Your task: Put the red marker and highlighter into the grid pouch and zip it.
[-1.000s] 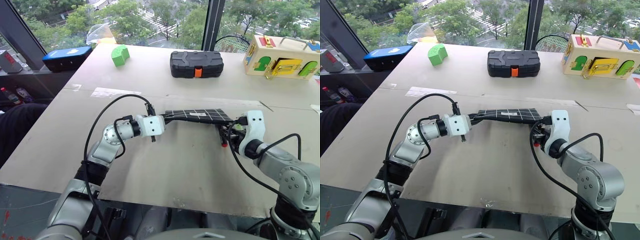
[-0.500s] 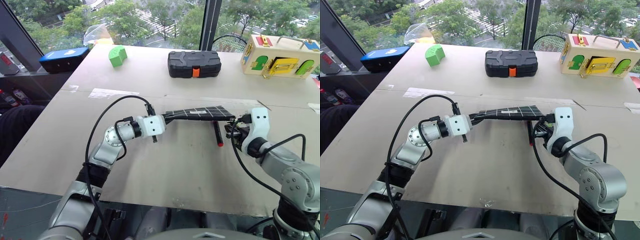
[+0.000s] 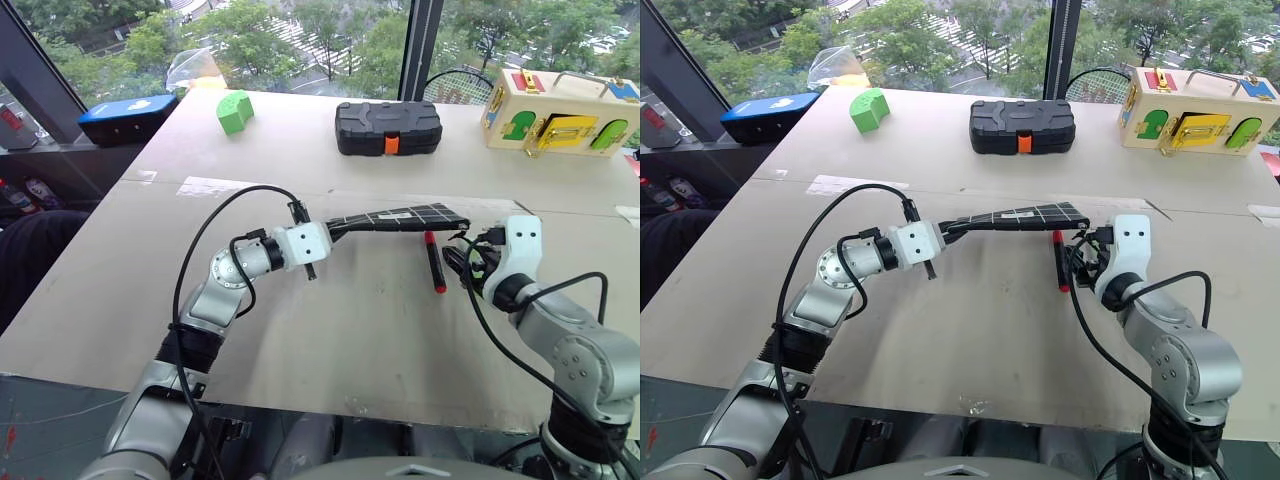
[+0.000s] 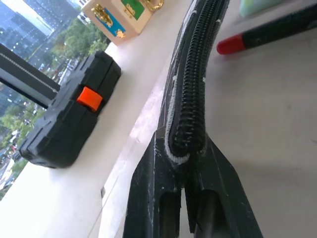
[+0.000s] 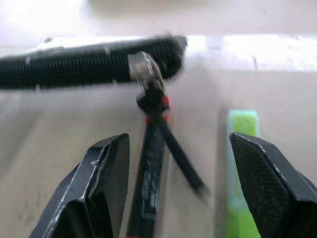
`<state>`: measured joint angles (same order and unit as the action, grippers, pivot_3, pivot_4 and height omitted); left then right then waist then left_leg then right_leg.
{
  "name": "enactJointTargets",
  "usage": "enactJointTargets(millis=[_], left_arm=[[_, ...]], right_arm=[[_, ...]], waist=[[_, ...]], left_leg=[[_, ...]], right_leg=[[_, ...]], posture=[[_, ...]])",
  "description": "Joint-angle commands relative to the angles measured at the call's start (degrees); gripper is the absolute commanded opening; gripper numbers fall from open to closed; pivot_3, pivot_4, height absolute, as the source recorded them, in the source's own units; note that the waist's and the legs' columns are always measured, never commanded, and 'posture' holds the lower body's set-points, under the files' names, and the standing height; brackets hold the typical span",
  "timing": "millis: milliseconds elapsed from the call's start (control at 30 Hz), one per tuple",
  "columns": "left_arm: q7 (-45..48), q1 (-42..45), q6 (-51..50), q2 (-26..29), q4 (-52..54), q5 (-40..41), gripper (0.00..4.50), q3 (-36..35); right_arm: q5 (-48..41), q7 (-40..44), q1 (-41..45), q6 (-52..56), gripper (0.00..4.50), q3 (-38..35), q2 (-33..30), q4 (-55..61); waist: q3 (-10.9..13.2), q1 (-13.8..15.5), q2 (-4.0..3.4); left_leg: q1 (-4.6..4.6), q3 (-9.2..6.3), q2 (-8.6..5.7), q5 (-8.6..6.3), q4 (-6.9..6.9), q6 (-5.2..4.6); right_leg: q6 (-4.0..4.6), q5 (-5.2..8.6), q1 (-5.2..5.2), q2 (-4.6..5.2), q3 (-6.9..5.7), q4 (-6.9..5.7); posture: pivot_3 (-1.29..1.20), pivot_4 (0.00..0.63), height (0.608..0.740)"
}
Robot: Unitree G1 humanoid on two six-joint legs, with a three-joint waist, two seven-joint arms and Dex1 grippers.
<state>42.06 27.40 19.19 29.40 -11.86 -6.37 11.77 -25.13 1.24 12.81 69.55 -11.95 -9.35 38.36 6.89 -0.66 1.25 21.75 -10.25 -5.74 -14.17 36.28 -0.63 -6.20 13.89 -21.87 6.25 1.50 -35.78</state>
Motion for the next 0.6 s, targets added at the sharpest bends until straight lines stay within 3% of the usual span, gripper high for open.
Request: enactJointTargets(millis=[33,133,200,300,367,600], left_arm=[[-0.4,0.9,-0.7,-0.3,3.6,1.3,0.00,-1.1],[-0.3,0.8,-1.0,-0.4,4.3,1.3,0.00,-1.0],[-0.3,0.5,-1.3,-0.4,4.9,1.3,0.00,-1.0],[-0.3,0.3,-1.4,-0.2,5.4,1.2,0.00,-1.0],[-0.3,0.2,-1.4,-0.1,5.5,1.0,0.00,-1.0],[-1.3,0.7,-1.4,0.2,4.3,-0.9,0.00,-0.9]], right_arm=[[1.3,-0.4,2.0,-3.9,3.21,0.5,0.2,-1.0],[2.1,-0.6,2.7,-5.7,3.21,0.8,0.4,-2.8],[2.4,-0.5,2.8,-6.8,2.47,0.9,0.6,-3.3],[2.4,-0.2,3.0,-7.6,0.71,1.0,0.7,-3.5],[2.3,0.1,3.0,-7.8,0.07,1.2,0.4,-3.3],[1.1,2.6,1.7,-4.9,0.07,2.8,-4.1,1.4]], waist=[[0.0,0.0,0.00],[0.0,0.0,0.00],[0.0,0.0,-0.01],[0.0,0.0,-0.02],[0.0,0.0,-0.03],[0.0,0.0,-0.05]], left_leg=[[0.00,0.00,0.00,0.00,0.00,0.00],[0.00,0.00,-0.01,0.00,0.00,0.00],[0.00,0.00,0.00,0.00,-0.02,0.00],[0.00,0.00,0.00,0.00,-0.04,0.01],[0.00,0.00,0.00,0.00,-0.04,0.01],[0.00,-0.01,-0.01,0.00,-0.05,0.00]], right_leg=[[0.00,0.00,0.00,0.00,0.00,0.00],[0.00,0.00,0.00,0.00,0.00,0.00],[0.00,0.00,0.00,0.00,0.00,0.01],[0.00,0.00,-0.01,0.00,0.00,0.01],[0.00,0.00,-0.01,0.00,0.00,0.01],[0.00,0.00,-0.01,0.00,0.00,0.03]], posture=[[0.00,0.150,0.740],[0.00,0.150,0.740],[0.00,0.150,0.740],[0.00,0.150,0.740],[0.00,0.150,0.740],[0.00,0.150,0.740]])
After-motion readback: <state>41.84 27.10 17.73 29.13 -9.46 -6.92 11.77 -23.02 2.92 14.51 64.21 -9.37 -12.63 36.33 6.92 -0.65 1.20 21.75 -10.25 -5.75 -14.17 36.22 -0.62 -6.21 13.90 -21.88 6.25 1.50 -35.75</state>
